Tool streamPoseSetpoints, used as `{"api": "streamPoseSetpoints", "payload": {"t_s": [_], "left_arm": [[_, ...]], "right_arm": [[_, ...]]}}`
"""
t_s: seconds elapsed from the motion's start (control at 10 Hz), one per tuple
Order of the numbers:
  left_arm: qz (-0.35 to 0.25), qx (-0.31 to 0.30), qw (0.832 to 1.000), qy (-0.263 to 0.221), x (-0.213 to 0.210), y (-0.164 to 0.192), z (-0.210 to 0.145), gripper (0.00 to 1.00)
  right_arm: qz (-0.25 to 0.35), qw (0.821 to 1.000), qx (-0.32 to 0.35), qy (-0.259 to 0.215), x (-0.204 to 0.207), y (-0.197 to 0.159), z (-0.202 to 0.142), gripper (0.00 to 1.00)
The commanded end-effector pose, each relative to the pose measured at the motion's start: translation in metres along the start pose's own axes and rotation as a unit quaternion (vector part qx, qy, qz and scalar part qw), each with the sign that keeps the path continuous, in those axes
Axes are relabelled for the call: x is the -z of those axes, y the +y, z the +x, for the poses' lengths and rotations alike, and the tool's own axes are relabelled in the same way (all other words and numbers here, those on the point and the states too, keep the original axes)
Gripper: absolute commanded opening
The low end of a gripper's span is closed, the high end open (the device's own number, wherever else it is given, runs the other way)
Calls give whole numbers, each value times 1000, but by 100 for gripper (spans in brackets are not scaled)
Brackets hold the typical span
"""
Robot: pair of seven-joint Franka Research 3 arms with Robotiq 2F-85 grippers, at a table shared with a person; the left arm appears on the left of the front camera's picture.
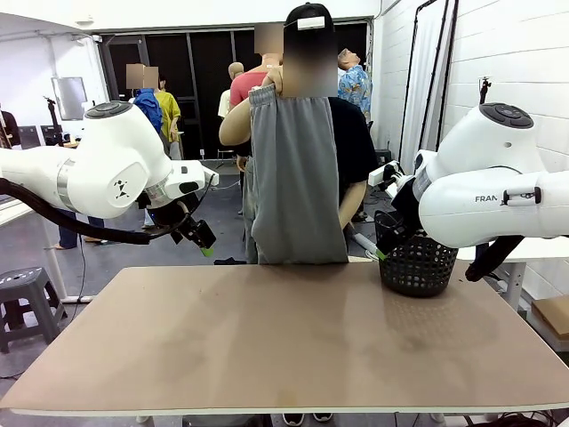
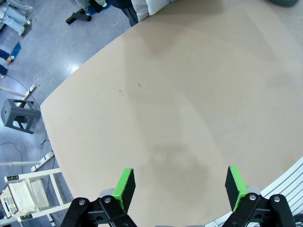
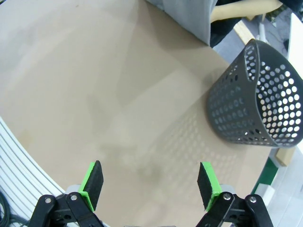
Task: Fold the training pants.
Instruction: Grab both ends of the Training pants handed by a person.
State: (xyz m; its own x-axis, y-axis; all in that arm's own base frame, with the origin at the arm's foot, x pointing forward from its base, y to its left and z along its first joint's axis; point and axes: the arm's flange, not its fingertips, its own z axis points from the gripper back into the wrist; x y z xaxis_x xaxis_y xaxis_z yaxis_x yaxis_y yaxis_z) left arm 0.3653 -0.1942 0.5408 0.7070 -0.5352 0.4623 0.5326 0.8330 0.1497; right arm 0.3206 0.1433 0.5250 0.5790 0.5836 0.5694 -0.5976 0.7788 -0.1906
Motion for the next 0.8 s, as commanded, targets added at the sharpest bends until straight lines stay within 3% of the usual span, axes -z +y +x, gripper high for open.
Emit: {"api": "streamPoseSetpoints", "payload": {"t_s": [0.0,0.7], "left_arm": [[0,3,1000,-4,-1,0,-1,100],[0,3,1000,-4,-1,0,-1,100]], "right_arm": [[-1,1000,0,-4,0,0,1,100],[-1,1000,0,-4,0,0,1,100]]}}
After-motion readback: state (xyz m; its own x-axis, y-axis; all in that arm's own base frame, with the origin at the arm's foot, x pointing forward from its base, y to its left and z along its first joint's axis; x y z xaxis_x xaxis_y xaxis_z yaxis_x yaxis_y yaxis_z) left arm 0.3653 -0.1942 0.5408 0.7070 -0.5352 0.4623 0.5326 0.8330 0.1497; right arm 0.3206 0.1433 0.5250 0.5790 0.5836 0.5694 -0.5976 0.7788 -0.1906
